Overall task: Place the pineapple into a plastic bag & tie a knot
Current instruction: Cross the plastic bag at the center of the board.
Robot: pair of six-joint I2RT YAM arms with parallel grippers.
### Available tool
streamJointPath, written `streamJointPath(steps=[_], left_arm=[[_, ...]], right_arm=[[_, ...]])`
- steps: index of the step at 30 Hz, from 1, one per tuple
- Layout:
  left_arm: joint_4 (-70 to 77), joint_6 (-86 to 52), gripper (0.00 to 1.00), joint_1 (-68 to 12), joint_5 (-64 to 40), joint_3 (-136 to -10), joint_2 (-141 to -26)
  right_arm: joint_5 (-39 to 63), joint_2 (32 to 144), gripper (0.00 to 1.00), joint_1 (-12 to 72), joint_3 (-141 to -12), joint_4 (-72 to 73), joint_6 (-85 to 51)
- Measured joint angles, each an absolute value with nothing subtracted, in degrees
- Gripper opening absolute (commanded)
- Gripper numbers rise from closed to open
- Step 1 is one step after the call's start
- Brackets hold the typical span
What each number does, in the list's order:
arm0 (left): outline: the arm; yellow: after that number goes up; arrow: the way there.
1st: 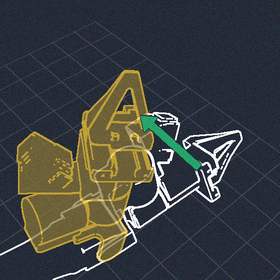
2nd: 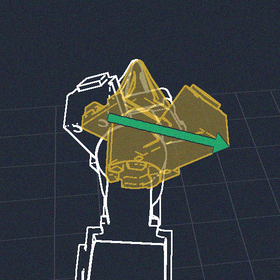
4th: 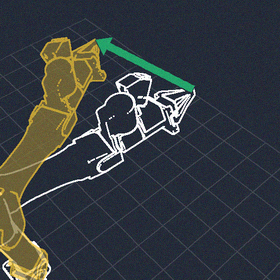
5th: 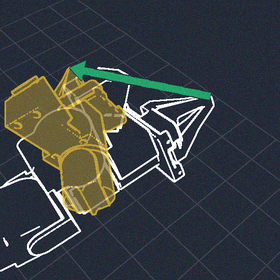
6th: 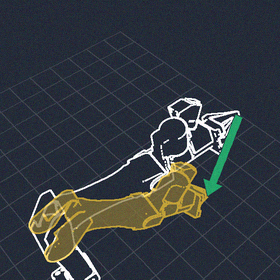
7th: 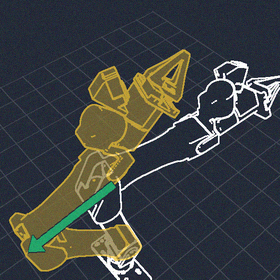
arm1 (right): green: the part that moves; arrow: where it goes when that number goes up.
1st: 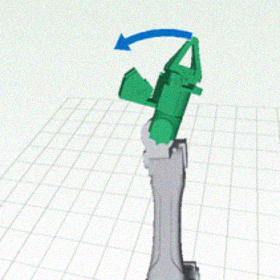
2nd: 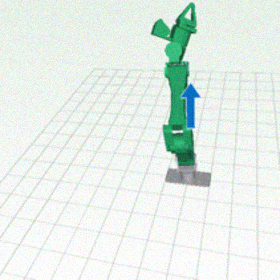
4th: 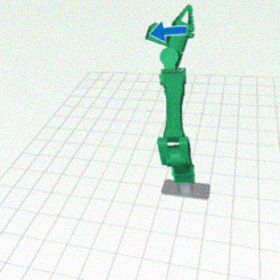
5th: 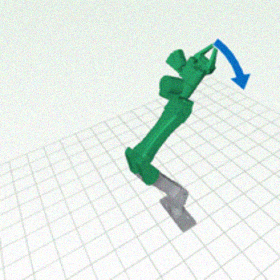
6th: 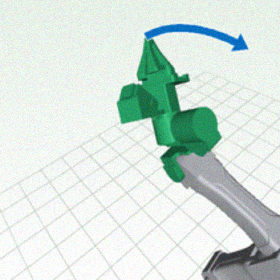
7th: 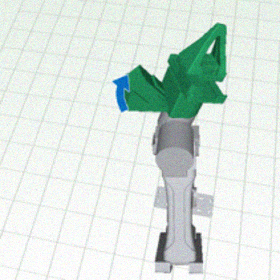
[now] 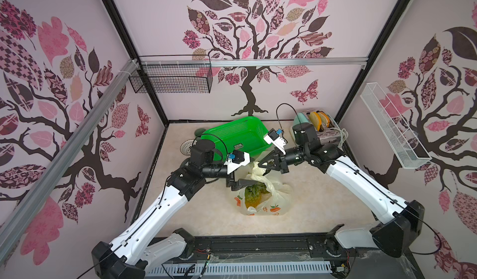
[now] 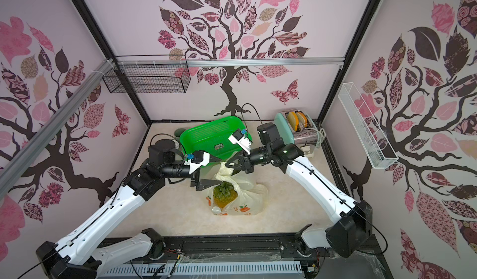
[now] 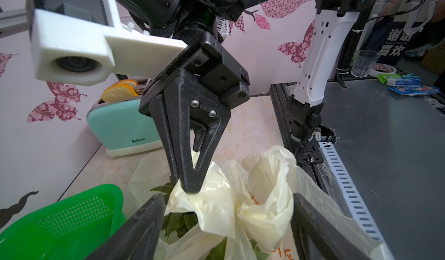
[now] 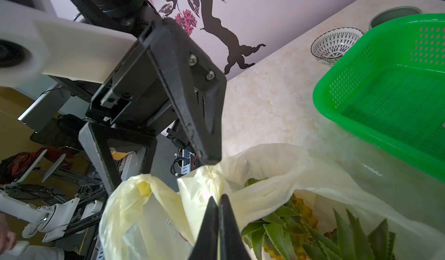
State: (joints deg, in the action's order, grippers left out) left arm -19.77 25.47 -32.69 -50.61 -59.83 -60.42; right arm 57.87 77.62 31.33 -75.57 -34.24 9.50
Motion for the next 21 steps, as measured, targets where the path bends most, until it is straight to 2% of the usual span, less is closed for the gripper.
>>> streamJointPath(steps=[5, 9, 12, 17, 21], left_arm=[[-19.9, 25.1, 0.81, -32.7, -54.5, -59.8, -60.5], [-20.3, 25.2, 0.73, -33.1, -56.3, -59.9, -61.5], [-20.5, 25.5, 0.58, -33.6, -57.1, -60.1, -62.7], [-20.7, 25.8, 0.23, -34.3, -58.0, -60.8, -64.1], [-20.9, 25.3, 0.0, -34.3, -58.2, -61.1, -64.1]], right_arm=[[57.5, 77.5, 0.0, 31.3, -75.6, -34.3, 9.5], [57.4, 77.3, 0.0, 31.3, -75.6, -34.3, 9.5], [57.4, 77.2, 0.0, 31.3, -75.6, -34.3, 9.5], [57.3, 77.2, 0.0, 31.3, -75.6, -34.3, 9.5], [55.9, 77.1, 0.0, 31.3, -75.6, -34.4, 9.5]])
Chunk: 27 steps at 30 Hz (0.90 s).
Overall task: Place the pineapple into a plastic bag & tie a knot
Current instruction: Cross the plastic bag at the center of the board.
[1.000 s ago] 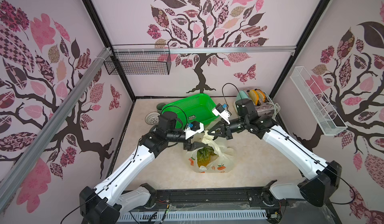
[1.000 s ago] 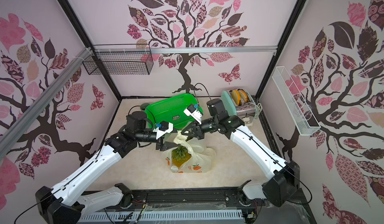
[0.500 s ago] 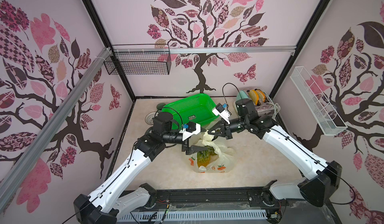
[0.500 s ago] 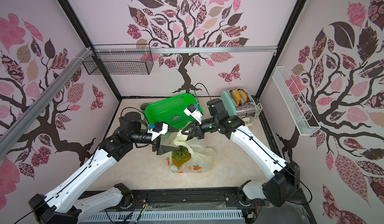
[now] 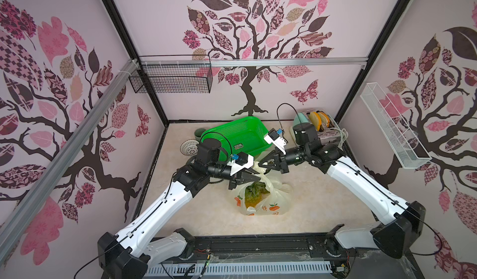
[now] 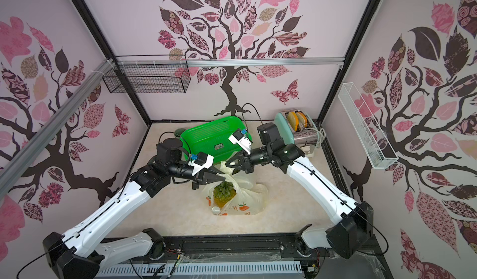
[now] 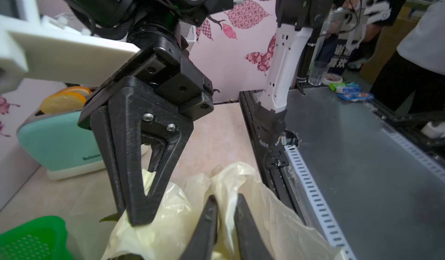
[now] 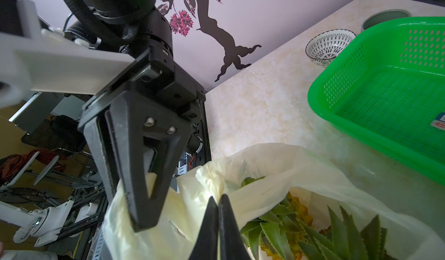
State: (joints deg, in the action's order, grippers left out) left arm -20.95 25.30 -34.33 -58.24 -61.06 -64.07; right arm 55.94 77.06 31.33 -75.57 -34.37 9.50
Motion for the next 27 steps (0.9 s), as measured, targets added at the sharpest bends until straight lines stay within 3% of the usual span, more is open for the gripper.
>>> streamJointPath(steps=[12, 27], left_arm=[[-22.2, 18.3, 0.0, -34.3, -52.8, -58.3, -58.9], [-22.4, 17.6, 0.0, -34.4, -46.0, -58.0, -64.4]], right_arm=[[47.7, 72.1, 0.0, 31.8, -75.6, -35.7, 10.1], [38.9, 69.1, 0.0, 38.2, -79.3, -41.7, 10.8]])
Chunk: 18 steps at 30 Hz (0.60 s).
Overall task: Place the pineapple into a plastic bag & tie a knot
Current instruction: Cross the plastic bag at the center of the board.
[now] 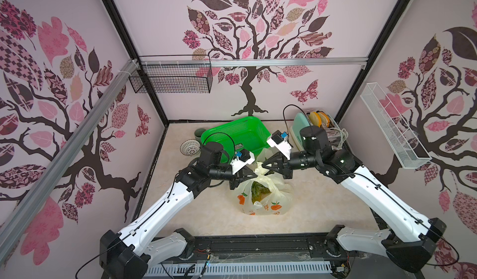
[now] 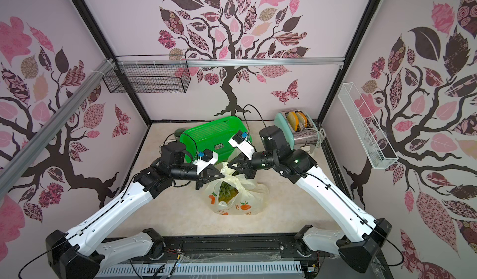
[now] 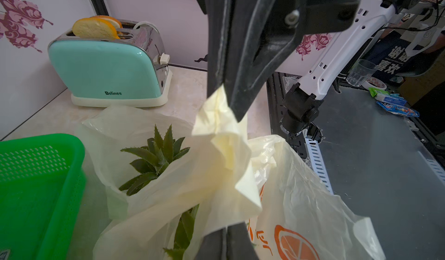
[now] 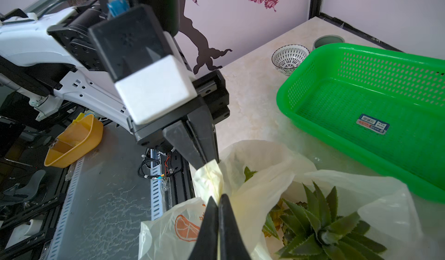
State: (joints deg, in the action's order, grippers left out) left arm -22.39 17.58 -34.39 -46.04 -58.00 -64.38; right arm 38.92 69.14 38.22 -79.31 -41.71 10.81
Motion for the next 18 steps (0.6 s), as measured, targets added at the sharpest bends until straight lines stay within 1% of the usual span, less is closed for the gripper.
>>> streamJointPath(steps=[6, 18], left_arm=[[-20.2, 16.4, 0.0, -34.4, -45.7, -57.9, -64.4], [-17.6, 14.6, 0.0, -34.4, -45.7, -57.3, -65.5]], right_arm=[[39.4, 67.5, 0.0, 40.5, -79.5, -44.6, 12.1], [40.8, 66.9, 0.0, 44.1, -69.5, -42.4, 11.6]])
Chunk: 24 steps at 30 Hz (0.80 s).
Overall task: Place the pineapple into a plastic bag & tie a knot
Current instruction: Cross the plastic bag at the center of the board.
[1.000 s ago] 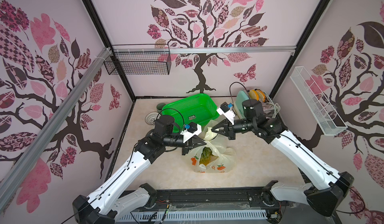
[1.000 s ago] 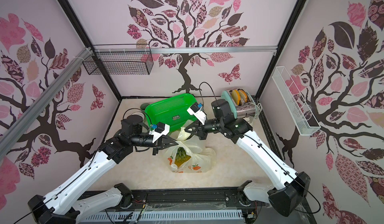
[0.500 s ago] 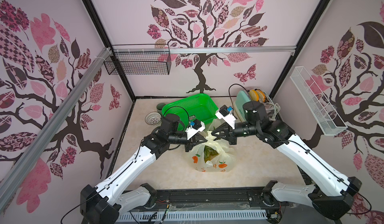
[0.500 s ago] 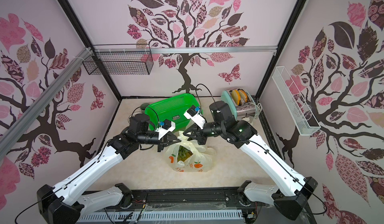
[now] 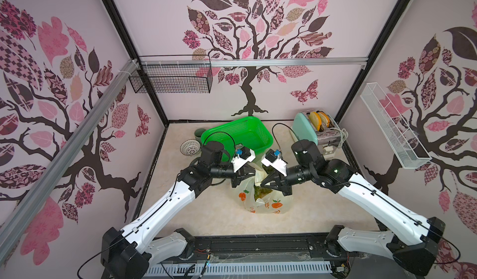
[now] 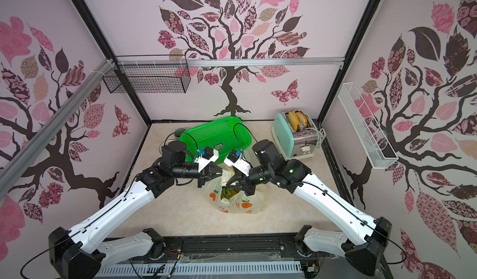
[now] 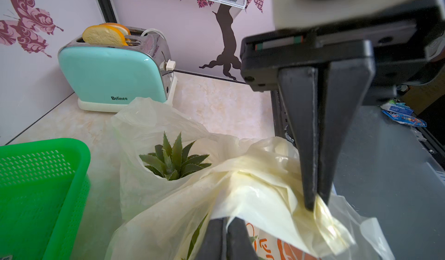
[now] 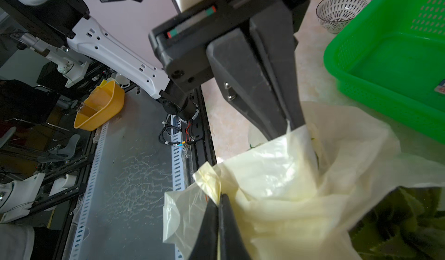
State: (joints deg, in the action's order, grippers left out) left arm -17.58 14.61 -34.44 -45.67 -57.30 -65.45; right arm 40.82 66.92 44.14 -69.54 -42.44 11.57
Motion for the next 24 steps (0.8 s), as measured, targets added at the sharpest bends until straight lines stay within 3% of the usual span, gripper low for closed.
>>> streamJointPath(steps=[11, 24], left_arm=[[-16.8, 12.9, 0.0, -34.4, -45.4, -57.3, -65.5], [-16.4, 11.4, 0.0, -34.4, -45.5, -57.3, -65.5]], right_arm=[[33.7, 67.4, 0.0, 45.6, -64.6, -39.3, 11.5], [15.9, 68.0, 0.0, 46.3, -57.6, -30.7, 5.3]])
